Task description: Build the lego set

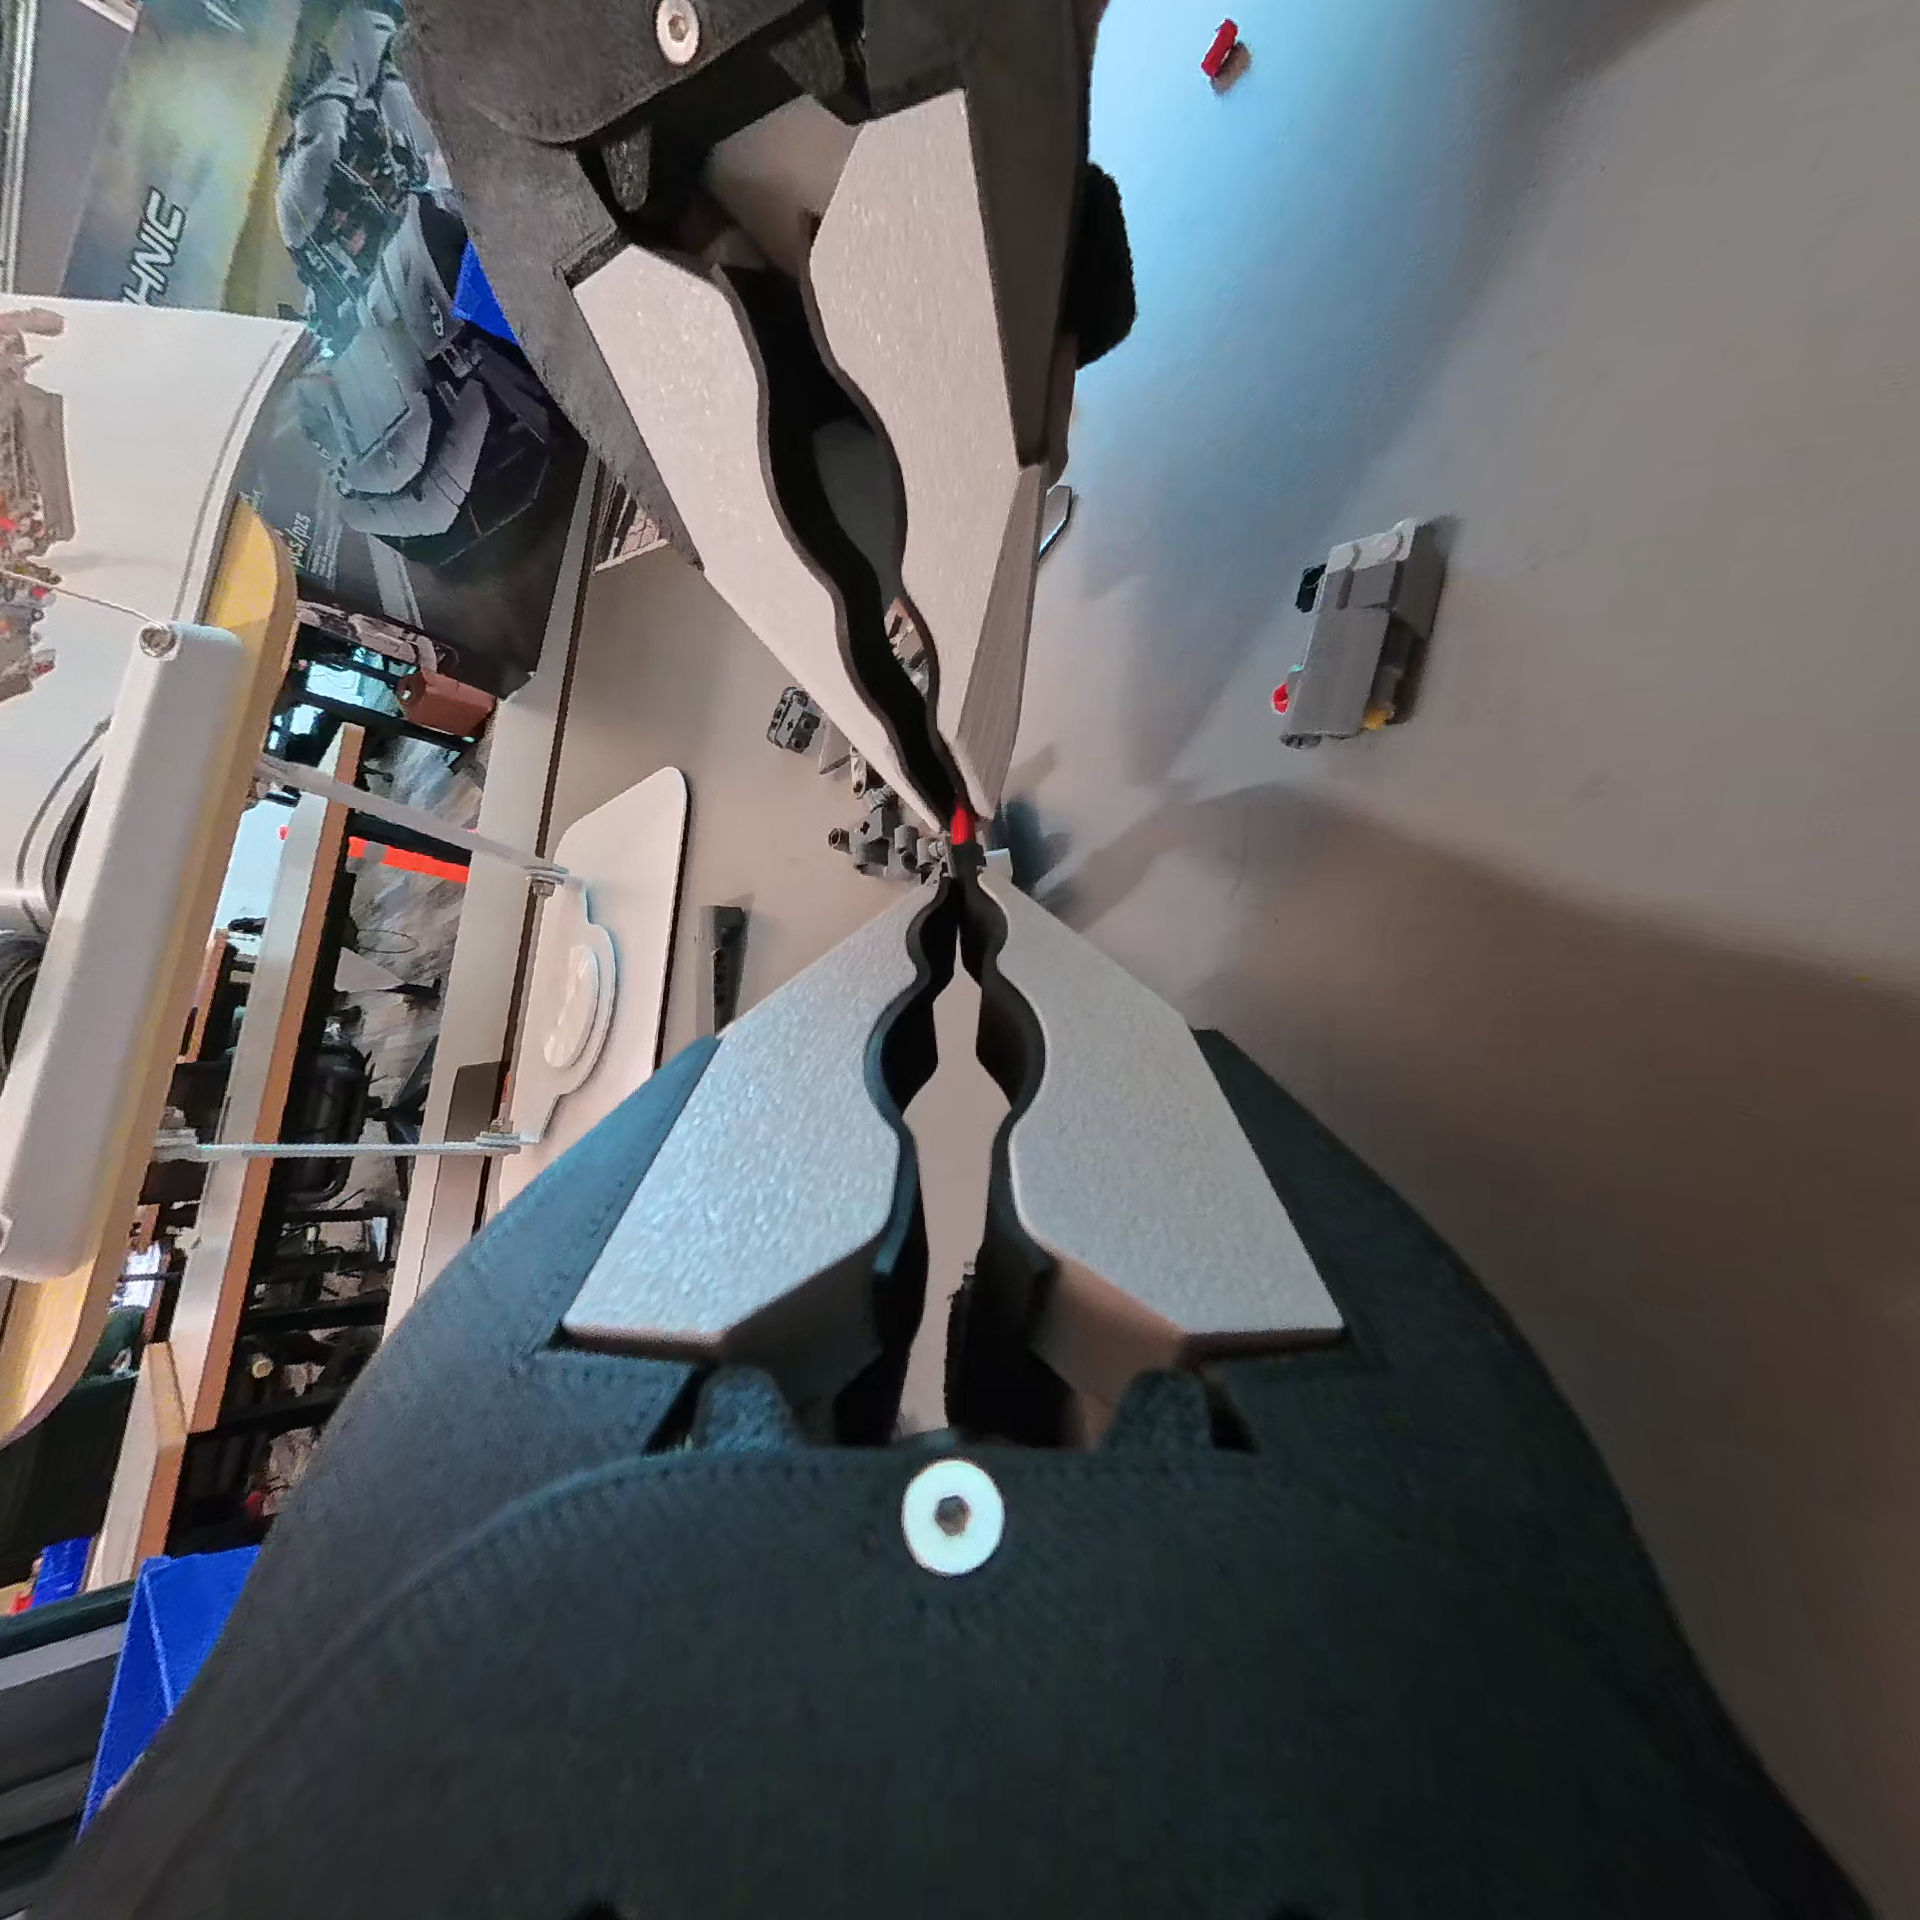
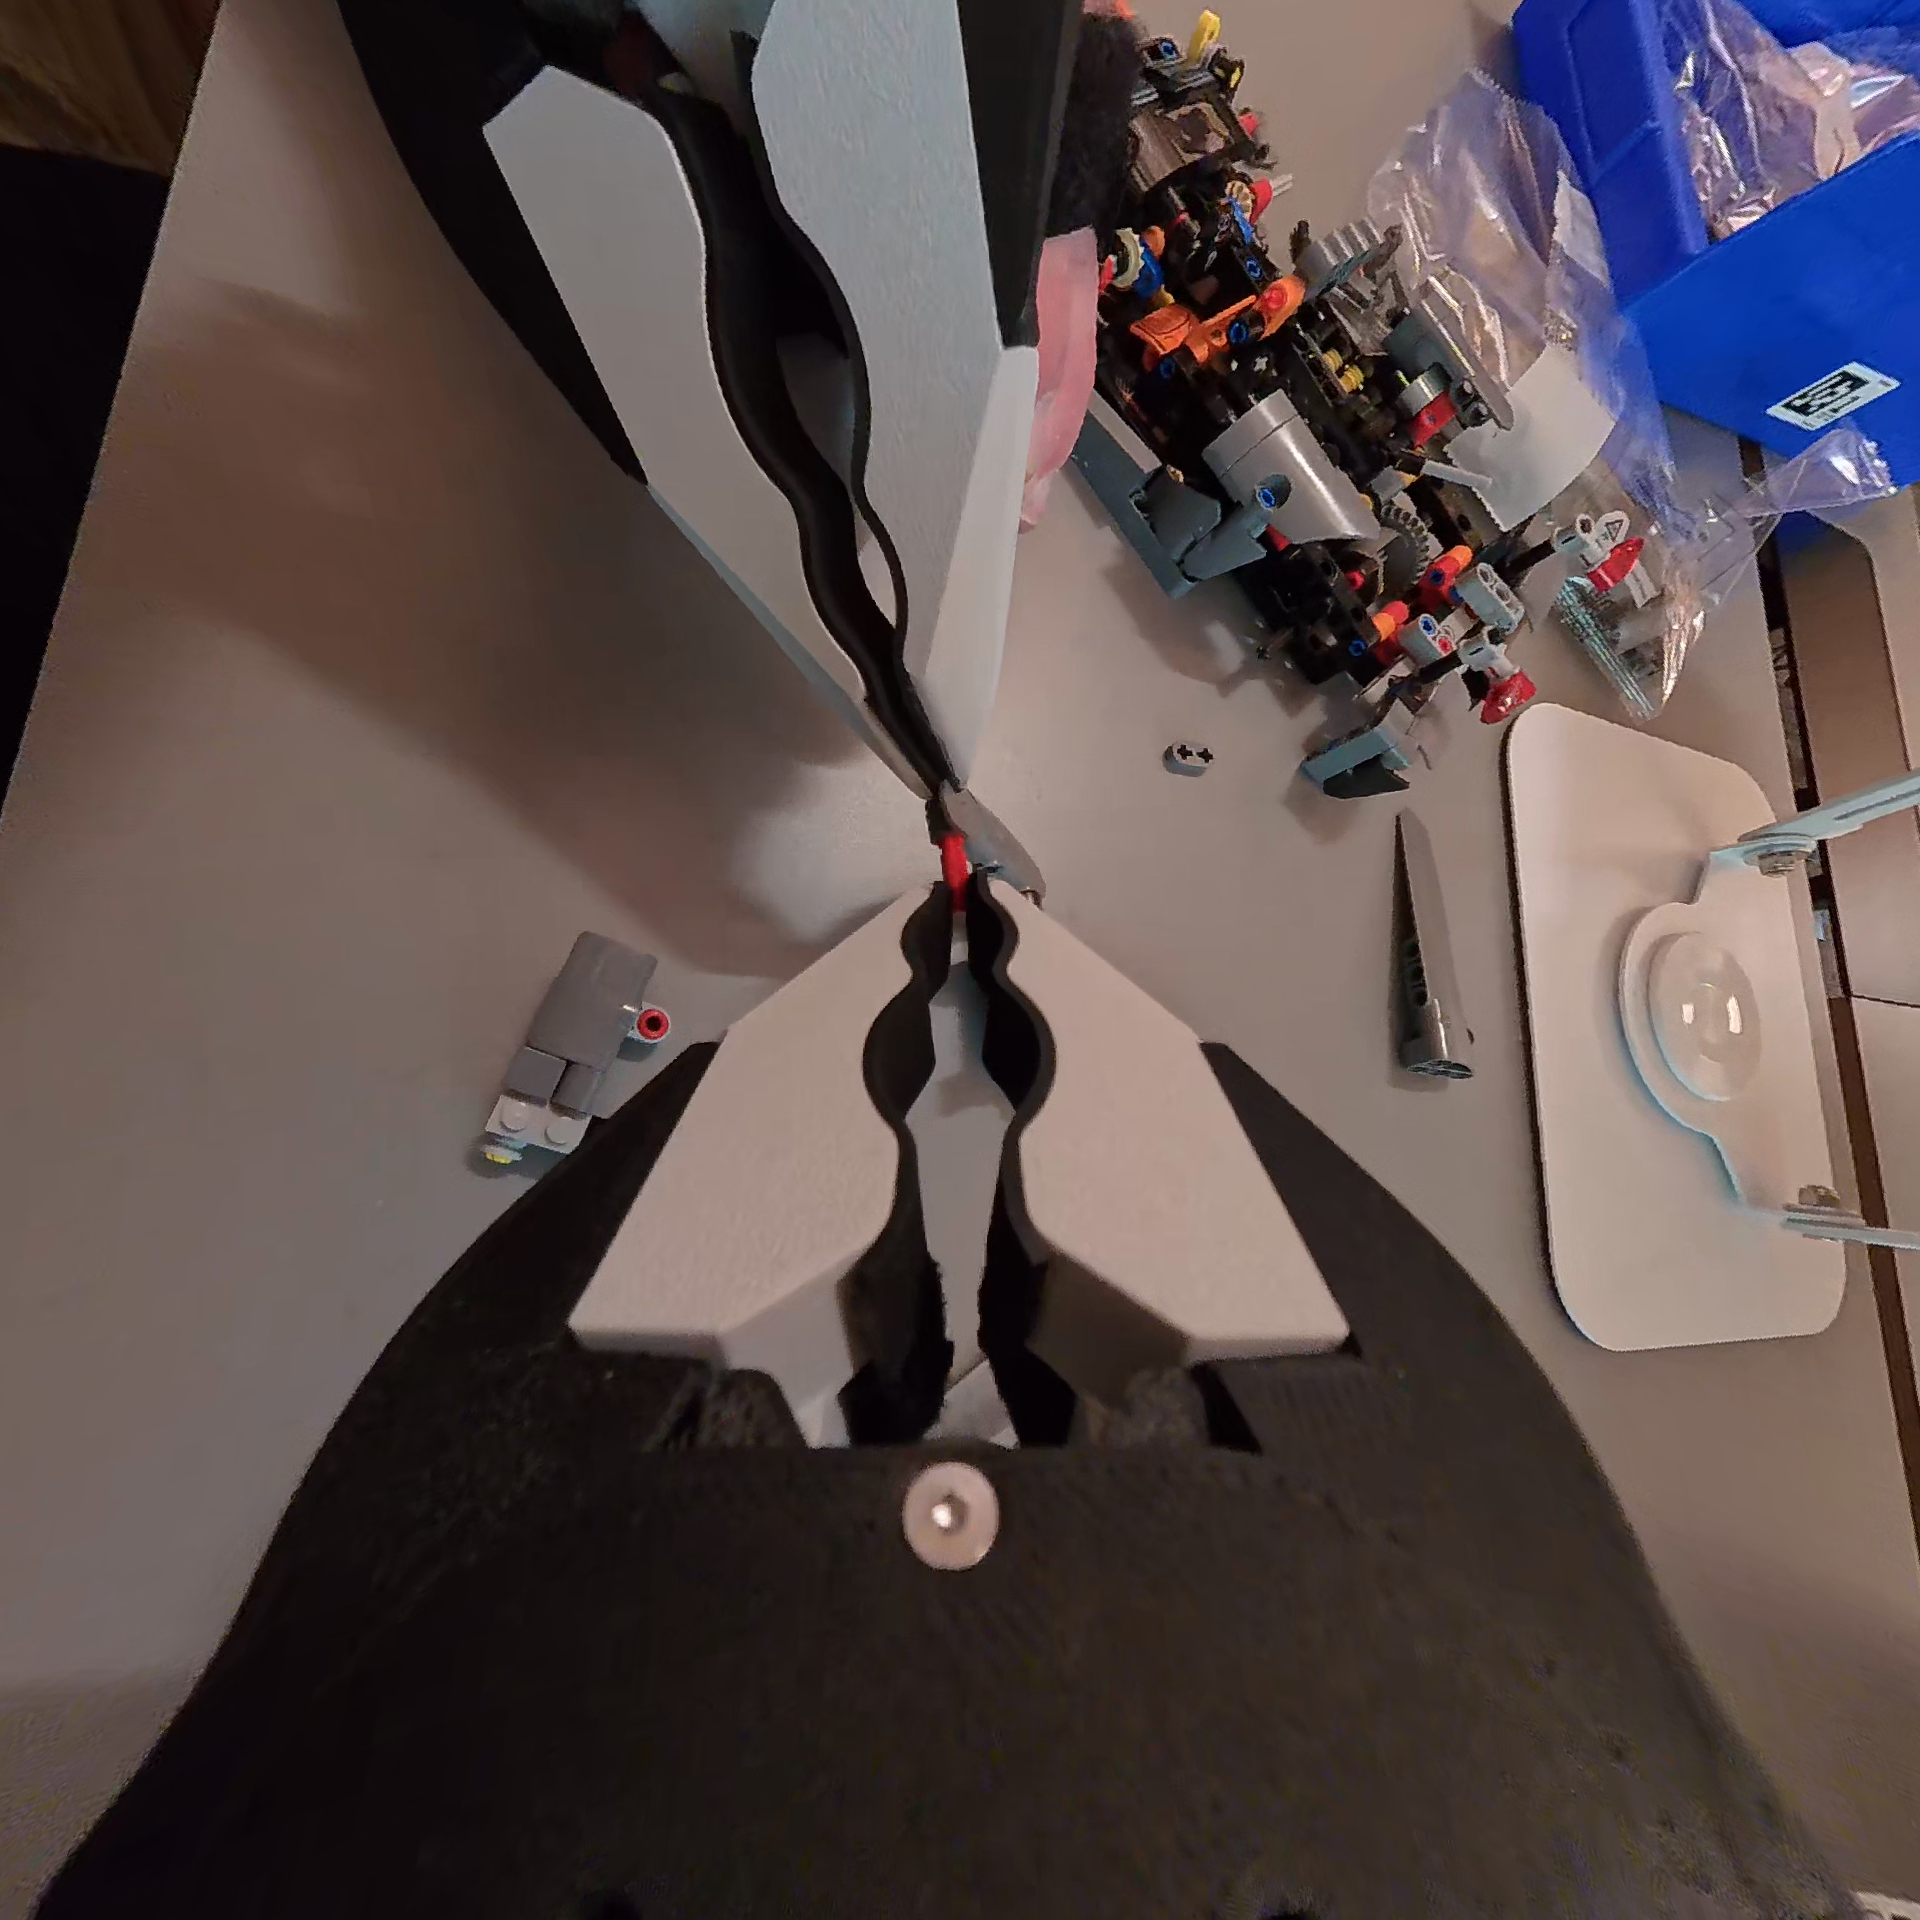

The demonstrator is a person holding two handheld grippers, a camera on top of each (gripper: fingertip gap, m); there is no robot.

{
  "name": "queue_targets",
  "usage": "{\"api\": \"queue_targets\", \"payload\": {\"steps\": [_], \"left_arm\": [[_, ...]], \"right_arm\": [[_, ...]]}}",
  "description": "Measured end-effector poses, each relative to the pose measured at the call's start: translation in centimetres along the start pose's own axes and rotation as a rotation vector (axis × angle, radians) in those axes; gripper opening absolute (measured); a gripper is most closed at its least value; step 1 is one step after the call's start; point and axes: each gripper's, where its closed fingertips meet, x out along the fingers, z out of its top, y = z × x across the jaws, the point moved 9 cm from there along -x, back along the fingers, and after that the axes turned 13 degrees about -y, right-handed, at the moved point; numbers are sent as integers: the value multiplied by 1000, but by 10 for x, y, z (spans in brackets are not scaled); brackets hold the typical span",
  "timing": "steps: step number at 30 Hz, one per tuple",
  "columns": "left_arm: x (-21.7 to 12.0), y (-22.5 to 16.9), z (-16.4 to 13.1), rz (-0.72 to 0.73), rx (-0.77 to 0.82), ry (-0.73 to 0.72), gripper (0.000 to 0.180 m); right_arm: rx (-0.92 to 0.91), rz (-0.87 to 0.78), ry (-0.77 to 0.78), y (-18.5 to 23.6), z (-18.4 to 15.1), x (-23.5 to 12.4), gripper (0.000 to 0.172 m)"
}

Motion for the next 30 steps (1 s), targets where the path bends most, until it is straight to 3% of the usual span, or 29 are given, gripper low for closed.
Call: {"api": "queue_targets", "payload": {"steps": [17, 30], "left_arm": [[8, -27, -5, 2, 204, 90, 0], [12, -31, -7, 25, 250, 89, 0]], "right_arm": [[-97, -108, 45, 23, -8, 8, 0], [-234, -173, 118, 31, -9, 10, 0]]}}
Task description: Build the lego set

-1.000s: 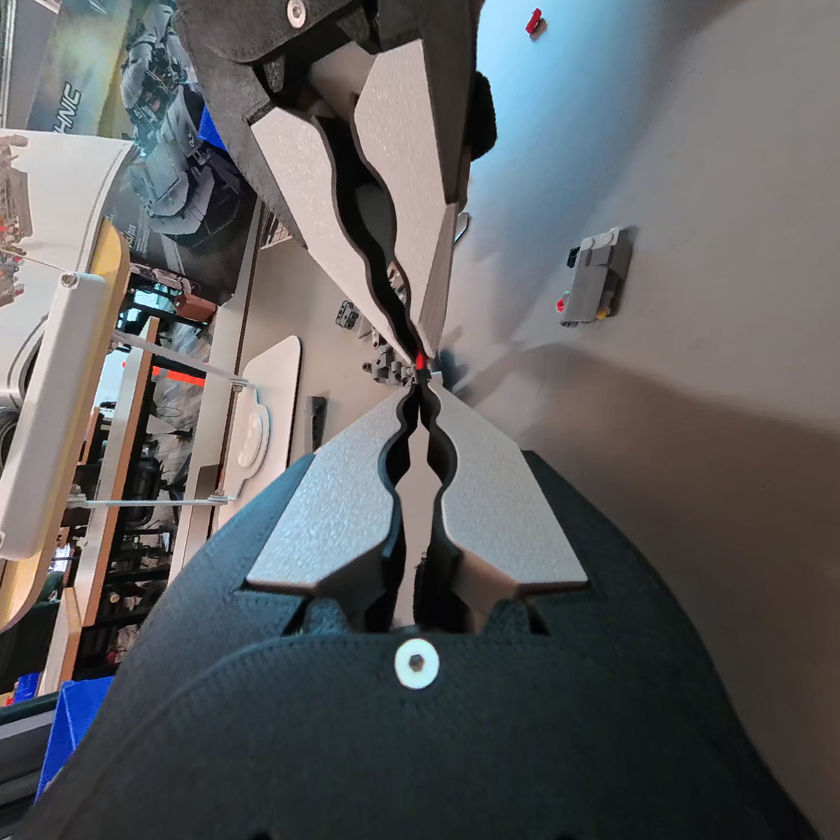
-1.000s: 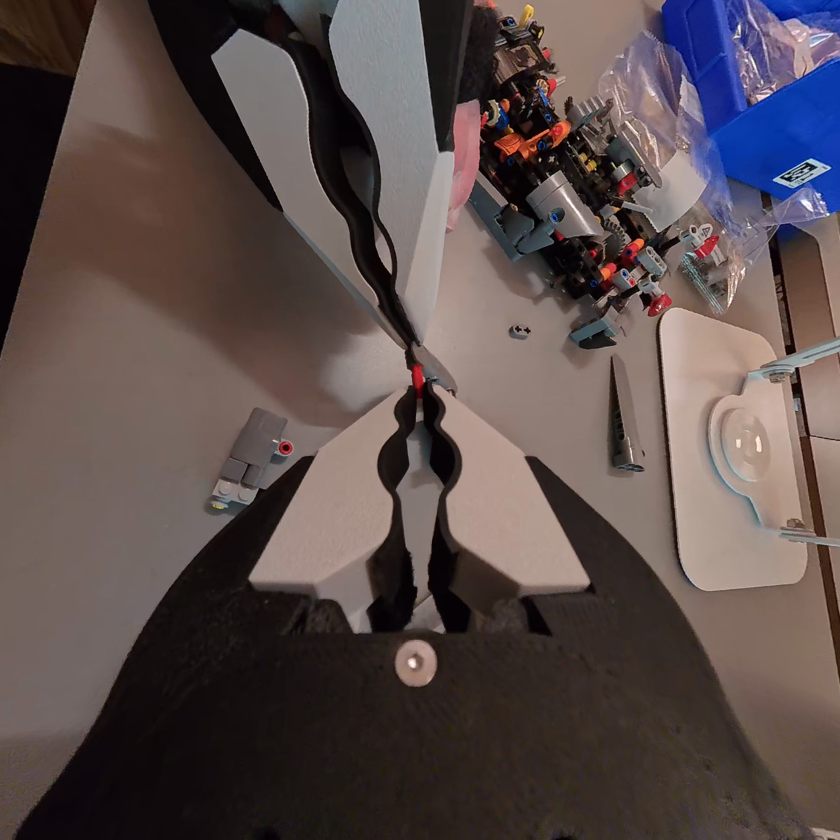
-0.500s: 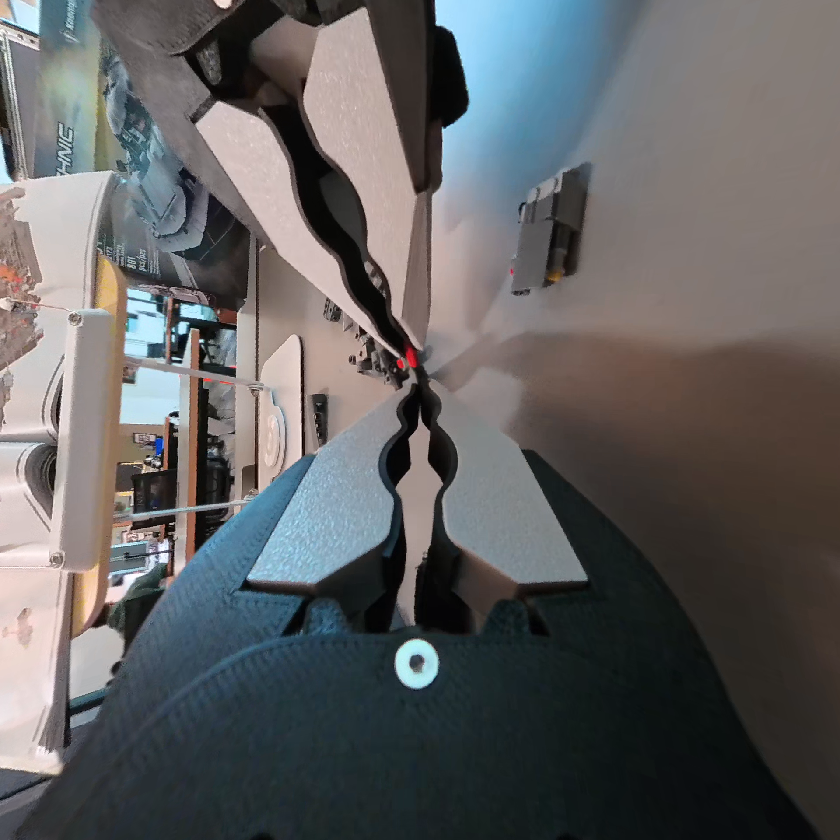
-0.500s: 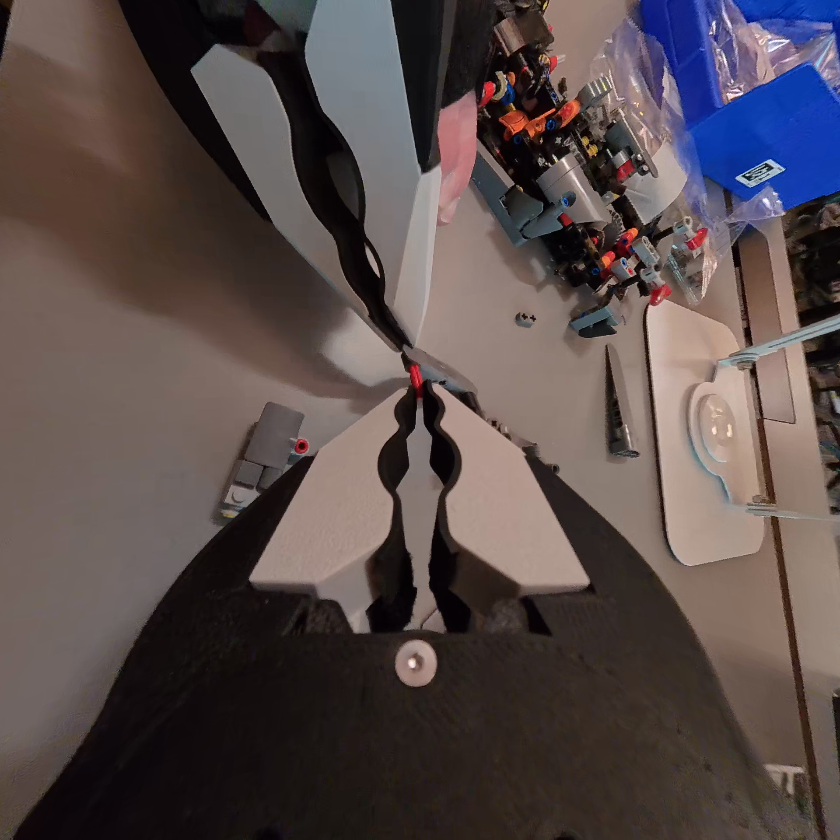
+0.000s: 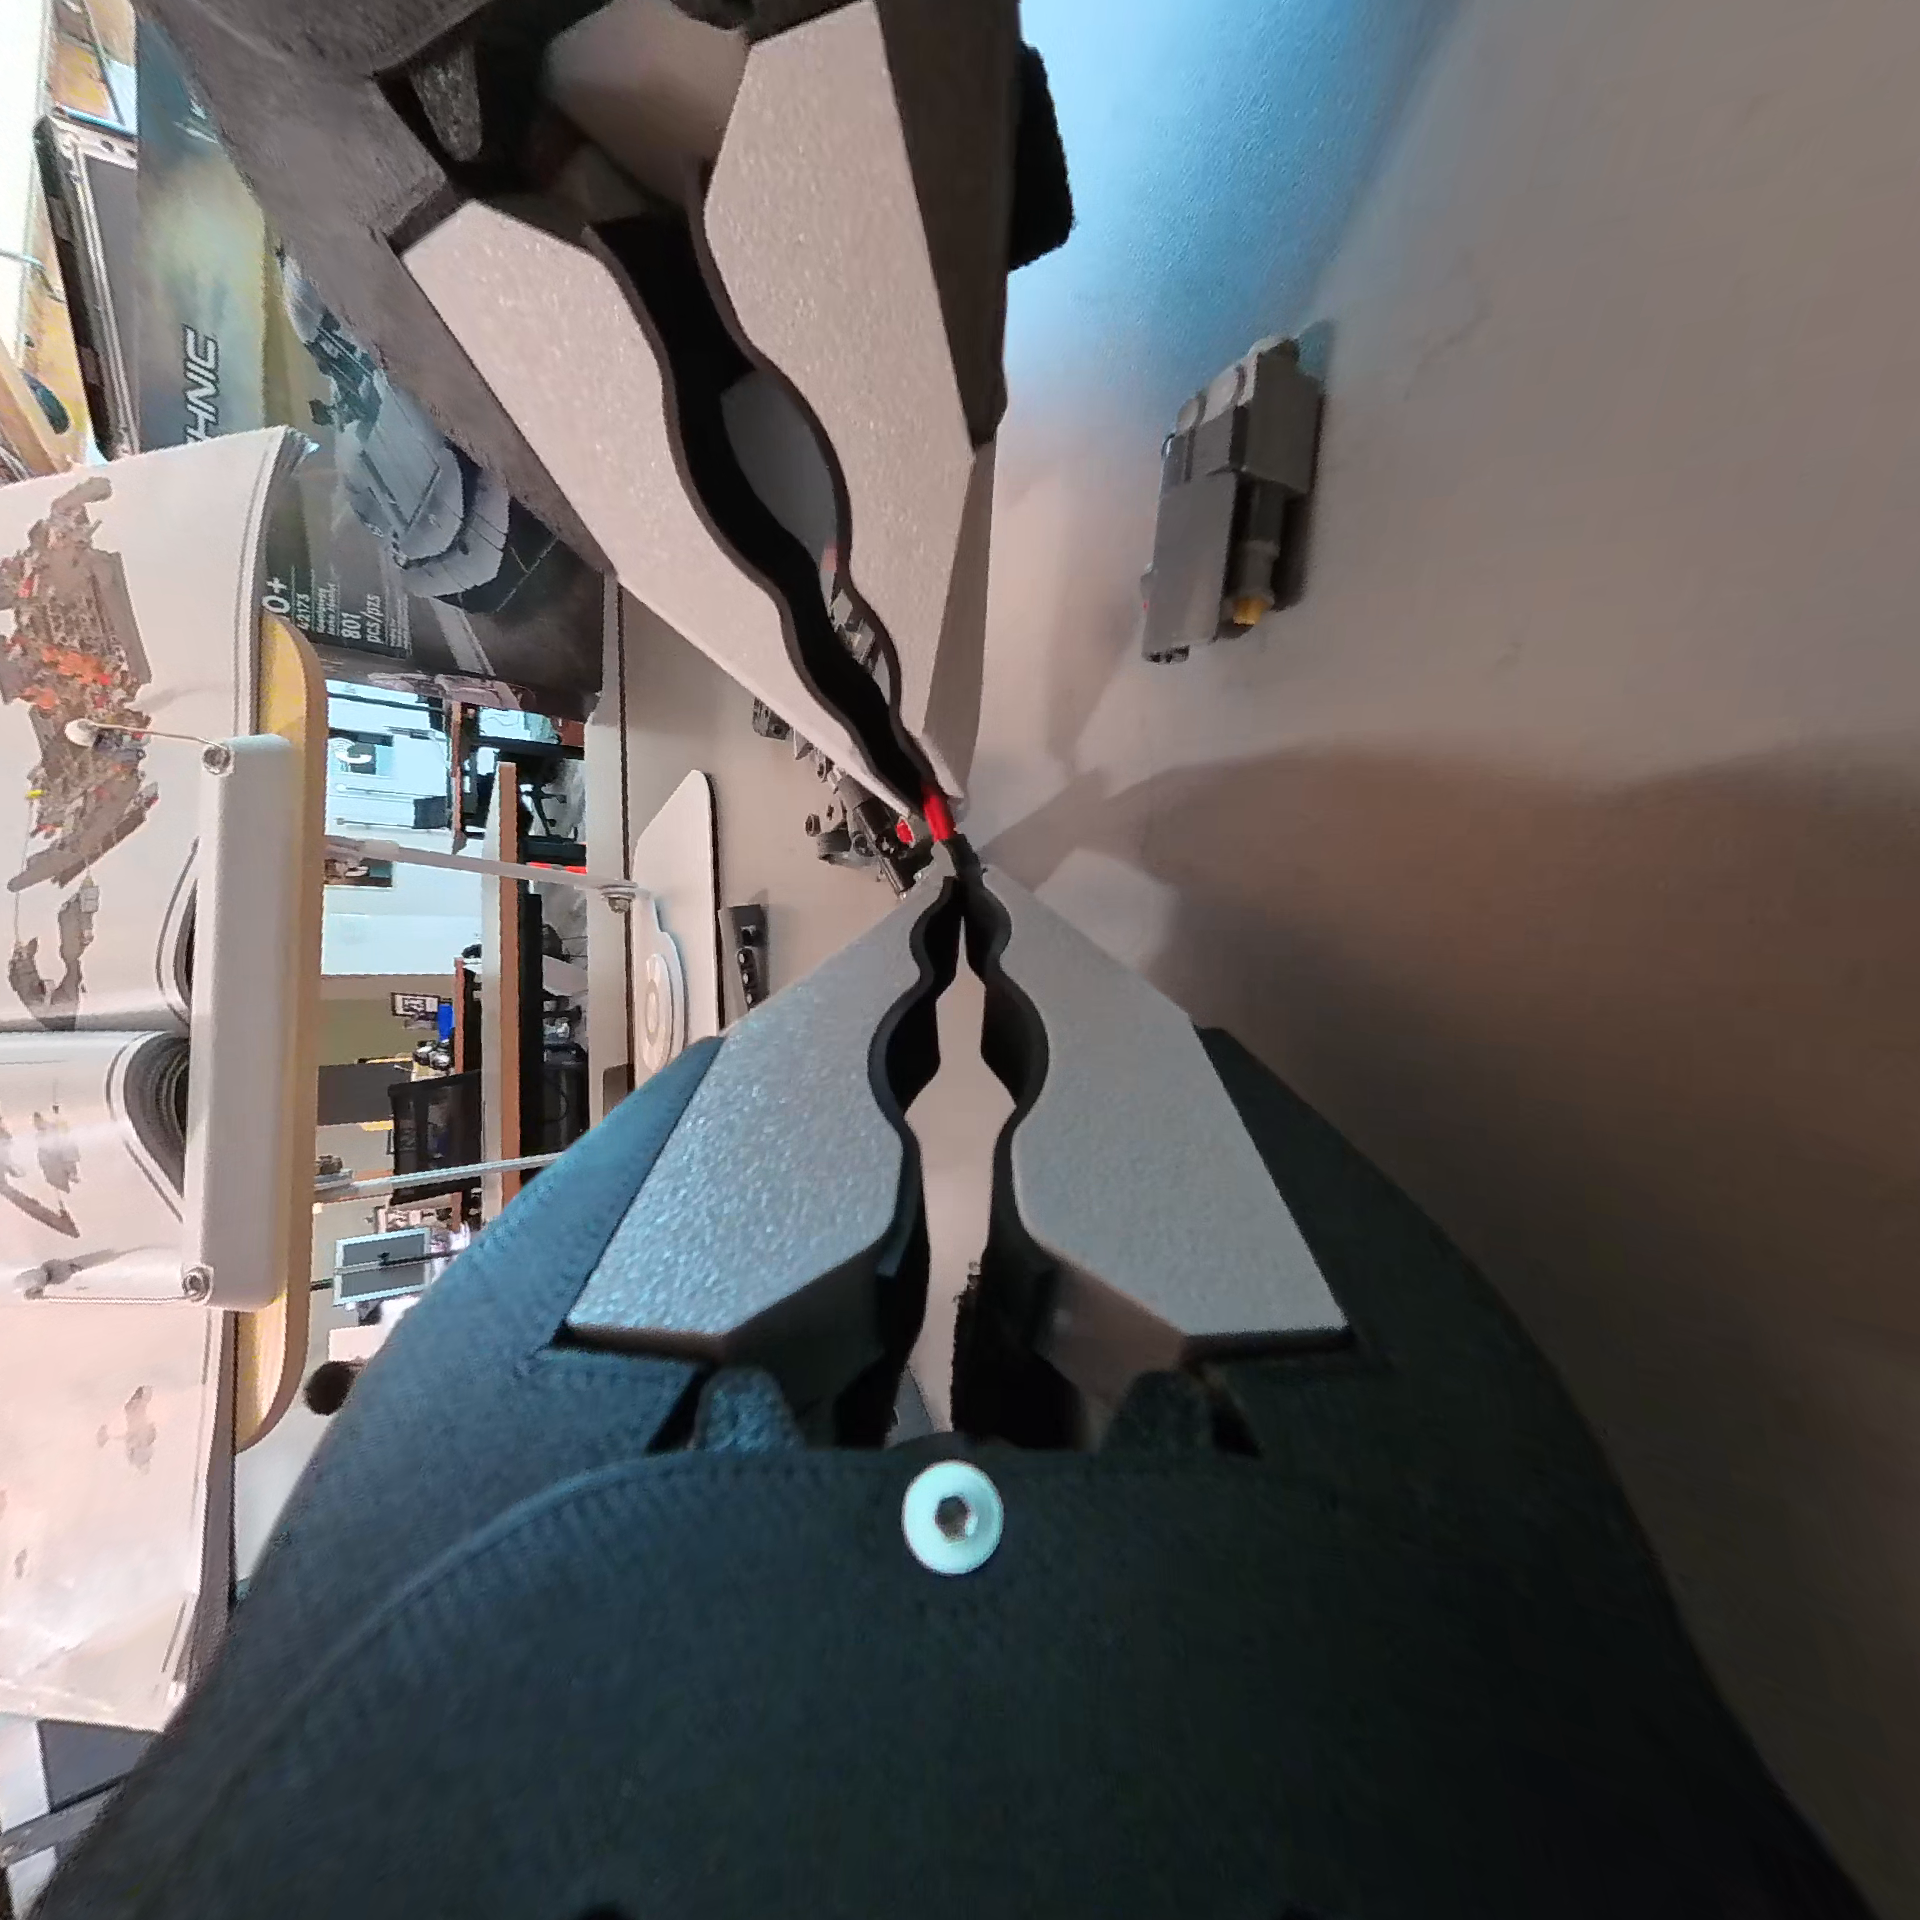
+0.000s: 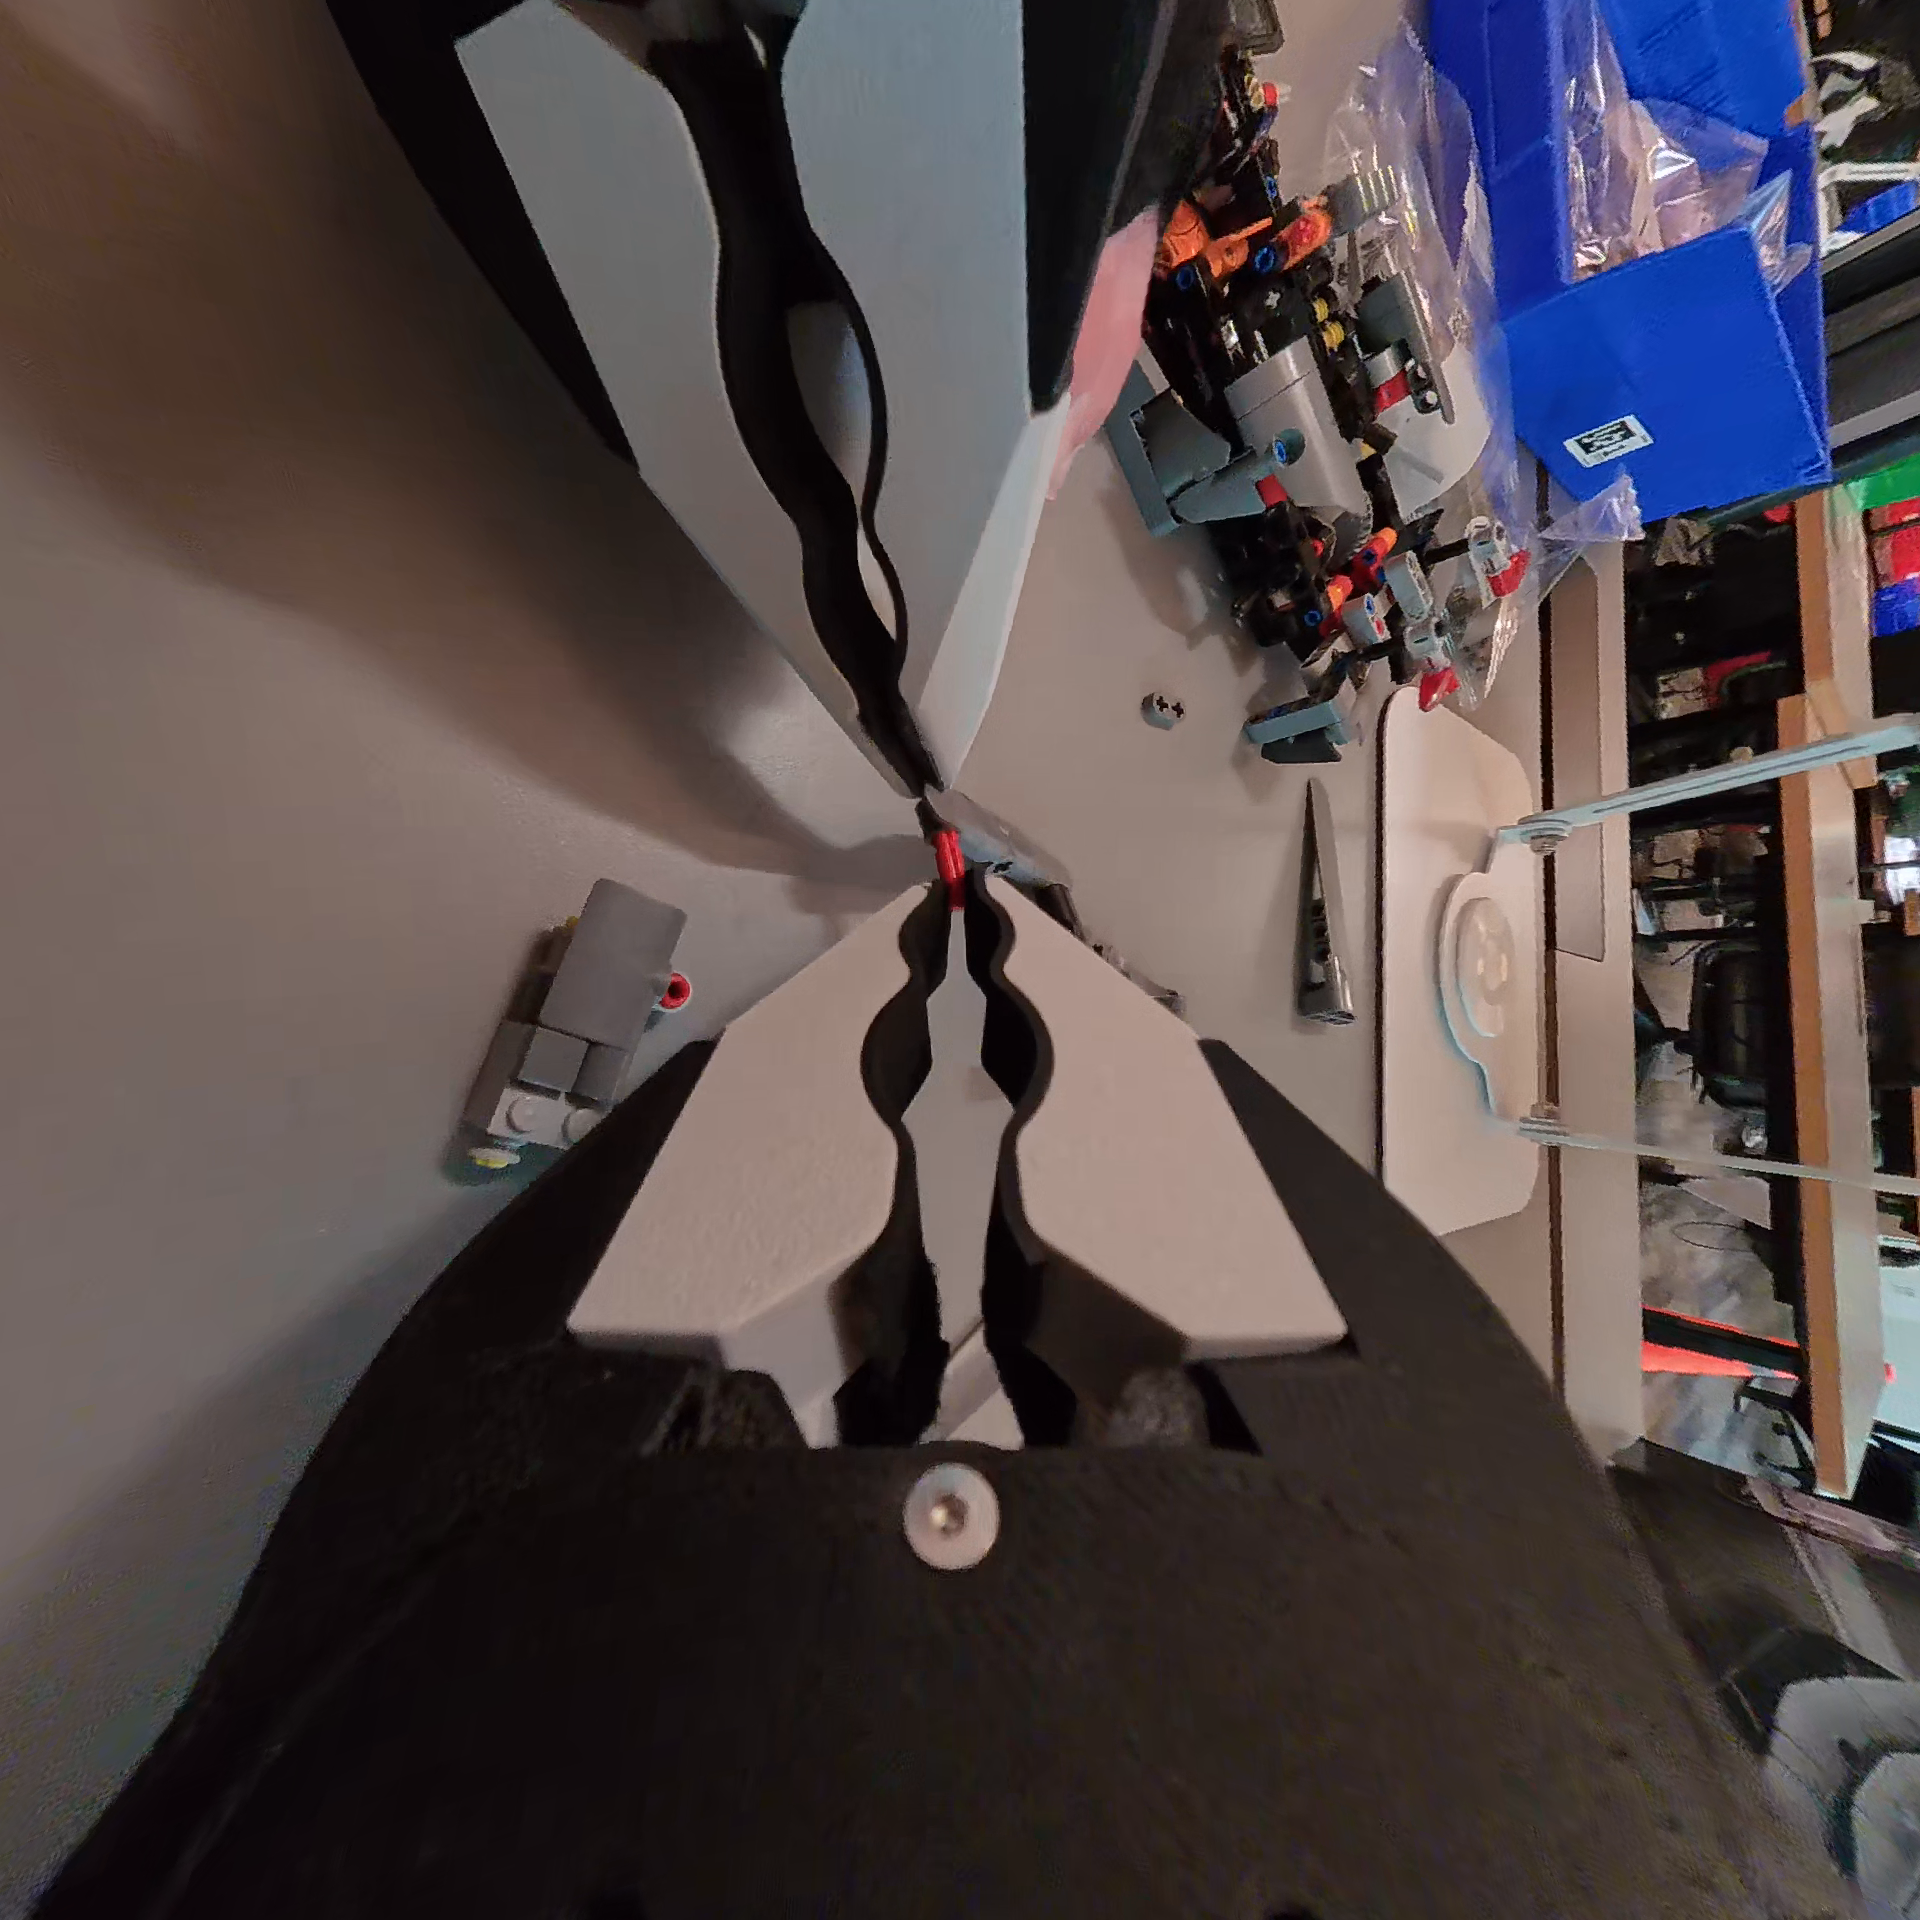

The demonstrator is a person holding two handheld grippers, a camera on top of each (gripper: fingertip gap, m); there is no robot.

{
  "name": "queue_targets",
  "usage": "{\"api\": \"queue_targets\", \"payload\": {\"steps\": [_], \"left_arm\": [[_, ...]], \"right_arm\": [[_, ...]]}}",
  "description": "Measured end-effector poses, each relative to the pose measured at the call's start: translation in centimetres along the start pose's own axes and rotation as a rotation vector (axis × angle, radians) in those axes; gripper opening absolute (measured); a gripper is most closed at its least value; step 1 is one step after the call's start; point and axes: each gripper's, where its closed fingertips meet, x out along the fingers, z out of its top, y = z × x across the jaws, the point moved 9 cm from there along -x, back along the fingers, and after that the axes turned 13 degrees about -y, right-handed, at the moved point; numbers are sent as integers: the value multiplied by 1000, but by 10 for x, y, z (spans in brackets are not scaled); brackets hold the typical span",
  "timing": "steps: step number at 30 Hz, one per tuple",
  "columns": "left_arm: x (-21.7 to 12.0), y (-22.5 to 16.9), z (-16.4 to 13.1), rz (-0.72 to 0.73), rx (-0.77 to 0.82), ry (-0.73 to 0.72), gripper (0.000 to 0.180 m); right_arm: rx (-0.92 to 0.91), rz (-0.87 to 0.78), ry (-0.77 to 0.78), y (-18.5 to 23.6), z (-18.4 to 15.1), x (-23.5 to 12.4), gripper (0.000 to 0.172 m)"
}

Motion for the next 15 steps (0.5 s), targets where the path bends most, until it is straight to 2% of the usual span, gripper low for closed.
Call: {"api": "queue_targets", "payload": {"steps": [15], "left_arm": [[5, -2, -4, 52, 17, -27, 0]], "right_arm": [[29, -3, -3, -3, -5, 0, 0]]}}
